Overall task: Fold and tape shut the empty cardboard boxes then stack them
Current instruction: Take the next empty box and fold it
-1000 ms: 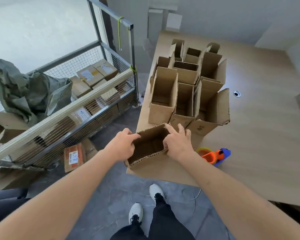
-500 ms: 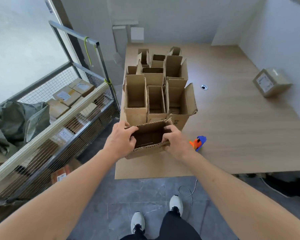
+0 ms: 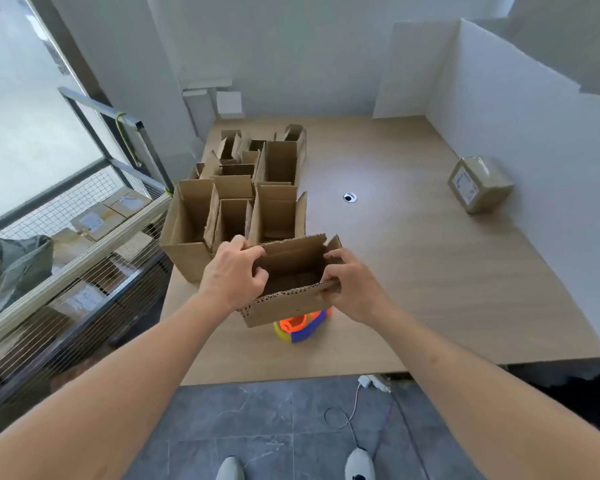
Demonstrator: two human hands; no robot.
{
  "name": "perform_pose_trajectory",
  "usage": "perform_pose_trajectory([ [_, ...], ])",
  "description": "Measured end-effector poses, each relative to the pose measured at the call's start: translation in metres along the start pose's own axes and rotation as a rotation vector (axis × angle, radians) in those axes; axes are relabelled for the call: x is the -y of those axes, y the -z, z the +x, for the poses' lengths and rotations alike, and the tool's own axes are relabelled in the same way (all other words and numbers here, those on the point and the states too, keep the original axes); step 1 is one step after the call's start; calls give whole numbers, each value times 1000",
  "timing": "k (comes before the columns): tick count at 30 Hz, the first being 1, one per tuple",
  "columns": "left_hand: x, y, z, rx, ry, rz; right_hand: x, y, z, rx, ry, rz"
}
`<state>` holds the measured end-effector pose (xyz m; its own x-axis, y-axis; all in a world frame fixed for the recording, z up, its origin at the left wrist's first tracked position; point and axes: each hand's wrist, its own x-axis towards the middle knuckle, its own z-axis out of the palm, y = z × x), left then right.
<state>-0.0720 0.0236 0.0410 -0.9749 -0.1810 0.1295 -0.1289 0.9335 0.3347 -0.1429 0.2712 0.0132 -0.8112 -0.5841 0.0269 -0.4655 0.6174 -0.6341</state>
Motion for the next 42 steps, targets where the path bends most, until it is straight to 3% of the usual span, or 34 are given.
perform_pose_trajectory([
  [6, -82, -42, 16, -15, -18, -128, -77, 53, -30, -18, -75, 22],
  [13, -138, -85, 48, 119, -48, -226, -140, 87, -47, -33, -181, 14],
  [25, -152, -162, 73, 460, -65, -333, -189, 73, -54, 86, -443, -187],
  [31, -140, -168, 82, 453, 29, -551, -191, 66, -39, 134, -393, -227],
  [37, -142, -173, 89, 431, 35, -549, -207, 79, -24, 270, -237, -163],
  [42, -155, -178, 86, 367, 105, -555, -225, 82, -21, 286, -163, -108],
])
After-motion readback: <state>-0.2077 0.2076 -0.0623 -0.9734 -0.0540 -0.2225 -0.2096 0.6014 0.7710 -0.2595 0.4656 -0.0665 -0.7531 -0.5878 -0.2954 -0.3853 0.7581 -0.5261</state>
